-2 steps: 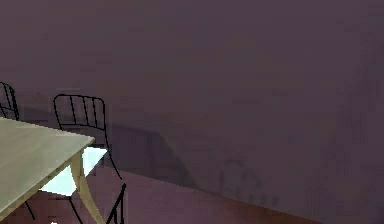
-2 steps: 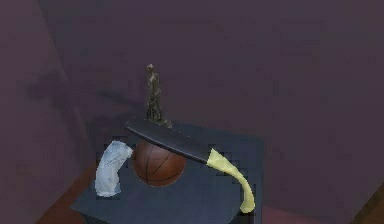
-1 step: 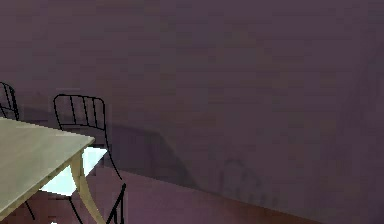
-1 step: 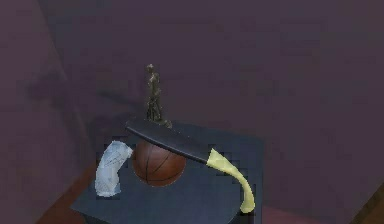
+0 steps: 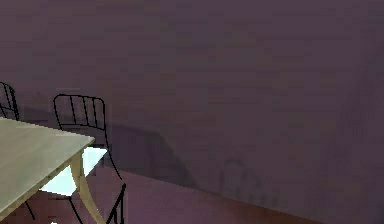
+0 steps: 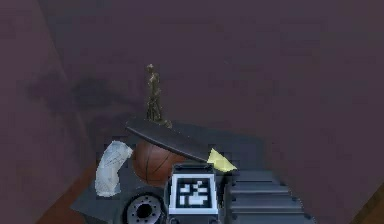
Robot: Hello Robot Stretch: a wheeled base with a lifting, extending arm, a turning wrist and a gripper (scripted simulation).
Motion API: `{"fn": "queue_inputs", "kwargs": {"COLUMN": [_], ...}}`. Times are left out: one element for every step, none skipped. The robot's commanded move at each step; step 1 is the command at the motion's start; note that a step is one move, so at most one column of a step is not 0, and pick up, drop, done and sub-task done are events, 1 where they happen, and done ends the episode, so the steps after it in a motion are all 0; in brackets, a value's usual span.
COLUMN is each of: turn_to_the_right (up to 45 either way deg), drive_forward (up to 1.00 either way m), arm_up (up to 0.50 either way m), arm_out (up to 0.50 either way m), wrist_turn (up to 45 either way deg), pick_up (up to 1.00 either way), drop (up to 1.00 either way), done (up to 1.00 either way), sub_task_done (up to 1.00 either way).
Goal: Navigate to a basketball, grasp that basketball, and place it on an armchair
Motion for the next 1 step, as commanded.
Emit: {"fn": "queue_inputs", "kwargs": {"turn_to_the_right": [0.0], "drive_forward": [0.0], "arm_up": [0.0], "arm_out": [0.26], "wrist_turn": [0.0], "pick_up": [0.0], "drop": [0.0], "done": [0.0], "sub_task_done": [0.0]}}
